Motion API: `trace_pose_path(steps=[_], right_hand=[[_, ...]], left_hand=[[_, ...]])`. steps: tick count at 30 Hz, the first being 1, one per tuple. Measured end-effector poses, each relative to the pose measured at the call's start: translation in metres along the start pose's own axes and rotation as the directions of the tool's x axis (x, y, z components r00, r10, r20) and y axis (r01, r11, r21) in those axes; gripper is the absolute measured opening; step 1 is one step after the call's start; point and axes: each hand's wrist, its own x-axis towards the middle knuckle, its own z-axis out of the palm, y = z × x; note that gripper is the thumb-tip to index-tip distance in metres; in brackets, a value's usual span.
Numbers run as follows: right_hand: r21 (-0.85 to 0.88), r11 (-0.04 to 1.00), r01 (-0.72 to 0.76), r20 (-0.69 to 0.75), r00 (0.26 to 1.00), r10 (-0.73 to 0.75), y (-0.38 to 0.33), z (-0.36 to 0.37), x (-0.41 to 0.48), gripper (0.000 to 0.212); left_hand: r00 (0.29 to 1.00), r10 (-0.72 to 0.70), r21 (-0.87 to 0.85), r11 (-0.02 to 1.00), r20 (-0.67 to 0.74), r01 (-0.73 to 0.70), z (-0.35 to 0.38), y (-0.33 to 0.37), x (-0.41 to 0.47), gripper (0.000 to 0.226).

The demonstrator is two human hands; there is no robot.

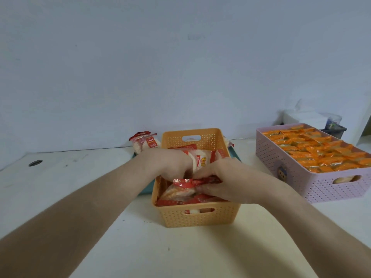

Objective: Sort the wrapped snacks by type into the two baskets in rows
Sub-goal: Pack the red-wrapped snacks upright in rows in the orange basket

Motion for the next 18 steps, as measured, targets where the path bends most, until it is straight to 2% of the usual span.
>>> trace_pose_path(steps=[1, 3, 5, 7, 11, 15, 18], right_hand=[[0.003, 1.0, -0.002, -0.022, 1.0, 0.002, 0.001, 0.002, -0.001, 0.026], [-0.005, 1.0, -0.008, -0.057, 0.998, 0.008, 0.003, 0.004, -0.001, 0.026], [-0.038, 0.999, -0.011, -0.08, 0.997, 0.008, 0.003, 0.006, -0.001, 0.026], [-0.071, 0.997, -0.011, -0.105, 0.994, 0.004, 0.002, 0.008, 0.0, 0.025], [-0.107, 0.994, -0.027, -0.12, 0.993, 0.014, 0.001, 0.011, 0.003, 0.029], [-0.137, 0.989, -0.056, -0.103, 0.994, 0.042, 0.0, 0.01, 0.004, 0.028], [-0.167, 0.983, -0.074, -0.078, 0.995, 0.062, -0.002, 0.009, 0.006, 0.029]], left_hand=[[1.0, 0.006, 0.033, 0.999, 0.002, -0.006, 0.001, 0.004, 0.005, 0.011], [0.999, 0.032, 0.031, 0.999, -0.017, -0.031, 0.004, 0.006, 0.012, 0.025], [0.997, 0.048, -0.007, 0.999, -0.056, -0.048, 0.012, 0.005, 0.014, 0.016], [0.992, 0.028, -0.008, 1.0, -0.124, -0.029, 0.017, 0.001, 0.016, 0.008], [0.971, -0.036, -0.05, 0.998, -0.238, 0.025, 0.011, -0.009, 0.011, 0.019], [0.996, -0.04, 0.038, 0.998, -0.079, 0.043, 0.013, -0.006, 0.007, 0.021], [0.996, -0.06, 0.086, 0.994, -0.067, 0.065, 0.015, -0.004, 0.01, 0.018]])
